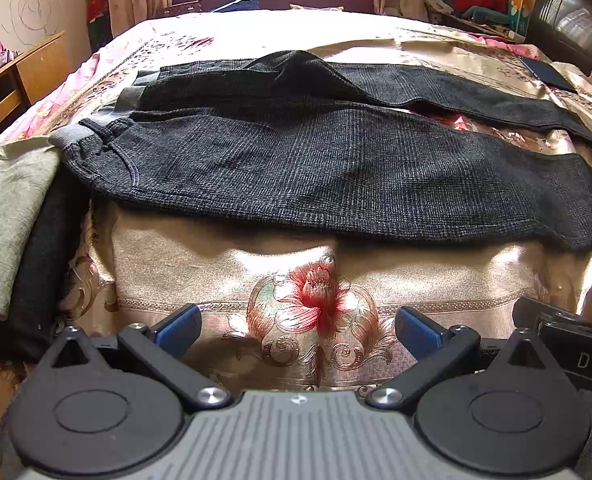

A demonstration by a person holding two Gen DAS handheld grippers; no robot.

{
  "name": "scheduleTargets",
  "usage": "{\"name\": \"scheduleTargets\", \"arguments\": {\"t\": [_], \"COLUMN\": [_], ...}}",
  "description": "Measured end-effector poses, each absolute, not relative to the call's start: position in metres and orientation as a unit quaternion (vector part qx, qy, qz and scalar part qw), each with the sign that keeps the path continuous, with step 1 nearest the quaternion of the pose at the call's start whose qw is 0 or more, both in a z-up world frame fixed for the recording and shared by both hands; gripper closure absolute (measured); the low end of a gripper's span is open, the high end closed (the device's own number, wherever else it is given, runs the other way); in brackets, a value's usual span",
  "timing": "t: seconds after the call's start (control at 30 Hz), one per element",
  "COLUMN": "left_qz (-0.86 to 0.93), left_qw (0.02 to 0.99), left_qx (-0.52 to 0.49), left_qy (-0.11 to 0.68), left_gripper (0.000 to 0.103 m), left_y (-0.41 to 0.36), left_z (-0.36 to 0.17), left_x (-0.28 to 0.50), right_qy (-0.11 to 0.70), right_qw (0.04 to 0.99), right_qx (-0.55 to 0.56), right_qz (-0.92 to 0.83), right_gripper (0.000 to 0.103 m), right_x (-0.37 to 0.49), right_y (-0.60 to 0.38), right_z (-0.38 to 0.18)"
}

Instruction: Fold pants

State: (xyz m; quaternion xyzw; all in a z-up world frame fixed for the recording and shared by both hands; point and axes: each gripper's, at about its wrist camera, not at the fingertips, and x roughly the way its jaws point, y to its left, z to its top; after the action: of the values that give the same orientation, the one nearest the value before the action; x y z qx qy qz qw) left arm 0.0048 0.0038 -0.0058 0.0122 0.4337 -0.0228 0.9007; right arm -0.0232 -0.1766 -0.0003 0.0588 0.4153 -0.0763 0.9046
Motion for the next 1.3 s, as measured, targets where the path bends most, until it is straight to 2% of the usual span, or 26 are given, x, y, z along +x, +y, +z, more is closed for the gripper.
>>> {"name": "scheduleTargets", "arguments": {"t": [1.3], "left_qz": [-0.016], "left_qw": [0.9], "left_qx": [0.013], "left_qy": [0.436], "left_gripper": [0.0], "left_y": [0.0031], "left_z": [-0.0068], "left_x": [0.0056], "right_qy": [0.419], "right_qw": [0.903], "right_qx": [0.062], "right_qz": [-0.075], "right_gripper": [0.004], "right_x": [-0.0224], "right_y": [-0.176], "right_z": [-0.0029]}}
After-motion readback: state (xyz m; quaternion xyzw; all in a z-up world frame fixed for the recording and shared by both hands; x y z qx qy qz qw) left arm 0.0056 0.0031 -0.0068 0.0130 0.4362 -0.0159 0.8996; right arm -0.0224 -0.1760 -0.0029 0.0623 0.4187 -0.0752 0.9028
